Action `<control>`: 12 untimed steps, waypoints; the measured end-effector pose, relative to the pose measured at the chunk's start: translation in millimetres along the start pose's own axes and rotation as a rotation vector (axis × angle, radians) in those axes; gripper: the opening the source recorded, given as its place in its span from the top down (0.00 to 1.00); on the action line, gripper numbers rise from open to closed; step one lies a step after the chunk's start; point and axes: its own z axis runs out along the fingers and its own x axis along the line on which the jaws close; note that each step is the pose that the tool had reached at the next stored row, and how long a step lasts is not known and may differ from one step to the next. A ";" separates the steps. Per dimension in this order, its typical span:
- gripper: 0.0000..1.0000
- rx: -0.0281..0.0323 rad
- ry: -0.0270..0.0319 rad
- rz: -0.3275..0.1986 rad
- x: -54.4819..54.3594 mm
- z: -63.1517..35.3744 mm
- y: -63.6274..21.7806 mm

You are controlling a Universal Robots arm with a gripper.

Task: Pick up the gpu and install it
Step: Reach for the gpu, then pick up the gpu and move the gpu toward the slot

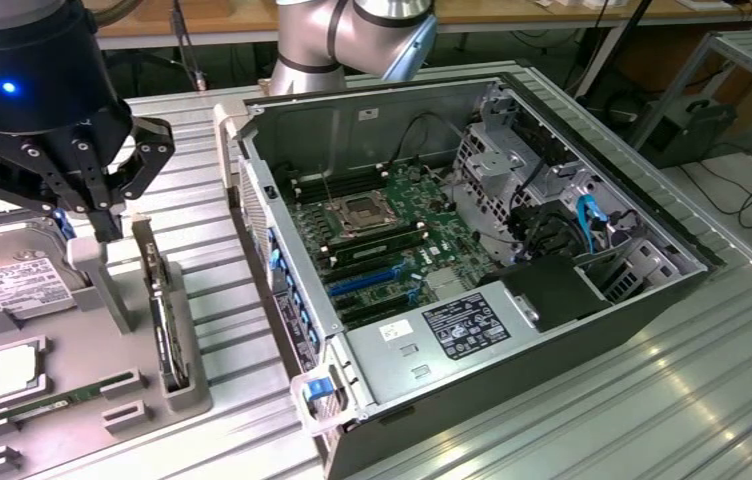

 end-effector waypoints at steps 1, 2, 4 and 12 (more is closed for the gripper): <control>0.89 -0.0001 0.0000 0.000 0.0 0.0 0.0; 0.89 -0.0001 0.0000 0.000 0.0 0.0 0.0; 0.89 0.0000 0.0000 0.000 0.0 0.0 0.0; 0.70 0.0000 0.0000 0.000 0.0 0.0 0.0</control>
